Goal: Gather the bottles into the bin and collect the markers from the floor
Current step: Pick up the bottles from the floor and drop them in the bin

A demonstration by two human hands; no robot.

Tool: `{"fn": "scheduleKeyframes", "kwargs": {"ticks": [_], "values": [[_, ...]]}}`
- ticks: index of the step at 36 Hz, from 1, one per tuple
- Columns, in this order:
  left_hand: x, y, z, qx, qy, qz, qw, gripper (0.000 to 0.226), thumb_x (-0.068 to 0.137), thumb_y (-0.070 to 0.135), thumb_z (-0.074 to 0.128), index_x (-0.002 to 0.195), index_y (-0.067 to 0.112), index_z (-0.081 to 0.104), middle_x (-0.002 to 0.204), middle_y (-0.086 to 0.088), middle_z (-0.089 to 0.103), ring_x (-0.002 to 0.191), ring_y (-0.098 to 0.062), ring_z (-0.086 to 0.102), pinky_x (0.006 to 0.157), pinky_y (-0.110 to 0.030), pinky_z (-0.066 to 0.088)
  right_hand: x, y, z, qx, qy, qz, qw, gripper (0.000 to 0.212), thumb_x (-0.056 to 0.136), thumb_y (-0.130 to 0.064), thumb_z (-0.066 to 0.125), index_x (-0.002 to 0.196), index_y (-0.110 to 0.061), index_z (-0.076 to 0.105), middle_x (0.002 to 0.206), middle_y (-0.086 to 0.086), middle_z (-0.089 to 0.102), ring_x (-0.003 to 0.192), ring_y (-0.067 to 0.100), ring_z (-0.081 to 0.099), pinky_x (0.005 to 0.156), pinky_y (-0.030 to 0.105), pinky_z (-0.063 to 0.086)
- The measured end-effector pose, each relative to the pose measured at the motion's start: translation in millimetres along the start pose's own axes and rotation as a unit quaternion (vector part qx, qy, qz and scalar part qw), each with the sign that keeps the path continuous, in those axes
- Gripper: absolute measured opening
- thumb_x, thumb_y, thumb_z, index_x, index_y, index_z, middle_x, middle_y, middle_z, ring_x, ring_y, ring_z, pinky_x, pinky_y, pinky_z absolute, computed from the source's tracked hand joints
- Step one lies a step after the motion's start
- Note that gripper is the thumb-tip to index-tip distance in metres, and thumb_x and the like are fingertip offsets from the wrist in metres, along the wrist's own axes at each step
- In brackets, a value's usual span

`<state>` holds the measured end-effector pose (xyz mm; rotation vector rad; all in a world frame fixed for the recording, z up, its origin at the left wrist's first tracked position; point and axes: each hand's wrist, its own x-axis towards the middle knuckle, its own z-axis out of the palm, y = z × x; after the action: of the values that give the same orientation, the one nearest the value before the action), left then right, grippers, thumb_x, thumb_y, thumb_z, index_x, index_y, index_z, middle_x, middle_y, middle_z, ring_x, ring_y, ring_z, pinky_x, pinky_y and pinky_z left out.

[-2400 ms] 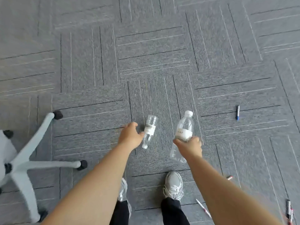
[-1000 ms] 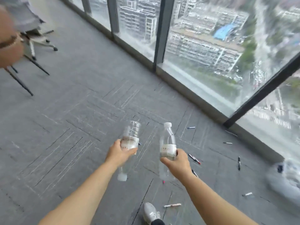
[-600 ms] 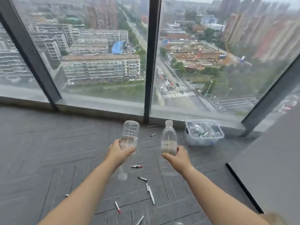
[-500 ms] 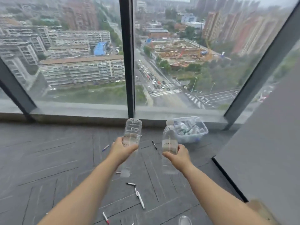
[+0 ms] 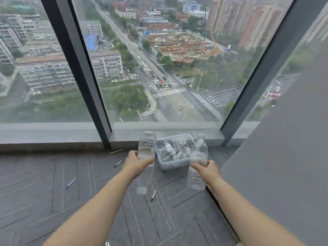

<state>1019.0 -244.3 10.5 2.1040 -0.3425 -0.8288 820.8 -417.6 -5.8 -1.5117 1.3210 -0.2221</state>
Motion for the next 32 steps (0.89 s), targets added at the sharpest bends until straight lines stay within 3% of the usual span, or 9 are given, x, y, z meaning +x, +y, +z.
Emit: {"fn": "scheduleKeyframes", "kwargs": {"ticks": [6,16,20,28,32], "values": [[66.4,39.6,20.4,-0.002,-0.005,-0.022,1.0,0.068,0.076,0.042,0.074,0.127,0.012,0.042,0.12,-0.005,0.055,0.104,-0.022,0.053,0.084,-0.032,0.043,64.0,-21.4,-2.8,0.018,-0.004,0.018,1.0,0.049,0.077,-0.028,0.077,0.113,-0.008,0.05,0.1,0.006,0.06,0.084,0.018,0.059,0.067,0.031,0.046],[217.2,88.5,69.0,0.001,-0.065,-0.046,0.997,0.076,0.073,0.044,0.075,0.132,0.01,0.04,0.123,-0.007,0.055,0.104,-0.023,0.056,0.081,-0.035,0.045,193.3,-46.9,1.7,0.033,0.017,0.07,0.997,0.053,0.08,-0.019,0.073,0.122,-0.005,0.044,0.108,0.011,0.058,0.087,0.021,0.059,0.063,0.029,0.044],[257.3,102.5,87.9,0.007,-0.075,-0.059,0.995,0.074,0.076,0.041,0.075,0.132,0.011,0.039,0.117,-0.006,0.055,0.101,-0.023,0.056,0.079,-0.034,0.044,239.0,-63.9,1.3,0.005,0.023,0.068,0.997,0.045,0.083,-0.02,0.07,0.118,-0.008,0.044,0.105,0.007,0.056,0.077,0.013,0.053,0.057,0.025,0.038],[322.6,125.1,112.1,0.014,-0.061,-0.079,0.995,0.071,0.075,0.04,0.075,0.13,0.011,0.042,0.11,-0.003,0.056,0.097,-0.021,0.057,0.079,-0.034,0.047,337.2,-94.2,-7.0,-0.016,0.012,0.072,0.997,0.051,0.081,-0.025,0.071,0.125,-0.012,0.049,0.114,0.005,0.059,0.097,0.022,0.057,0.083,0.034,0.045],[345.0,130.4,121.4,0.003,-0.034,-0.099,0.994,0.067,0.077,0.038,0.075,0.129,0.011,0.043,0.109,-0.002,0.054,0.095,-0.02,0.055,0.078,-0.032,0.044,384.9,-104.9,-7.9,-0.016,-0.016,0.07,0.997,0.05,0.083,-0.022,0.07,0.126,-0.01,0.048,0.108,0.002,0.055,0.096,0.021,0.054,0.082,0.033,0.042]]}}
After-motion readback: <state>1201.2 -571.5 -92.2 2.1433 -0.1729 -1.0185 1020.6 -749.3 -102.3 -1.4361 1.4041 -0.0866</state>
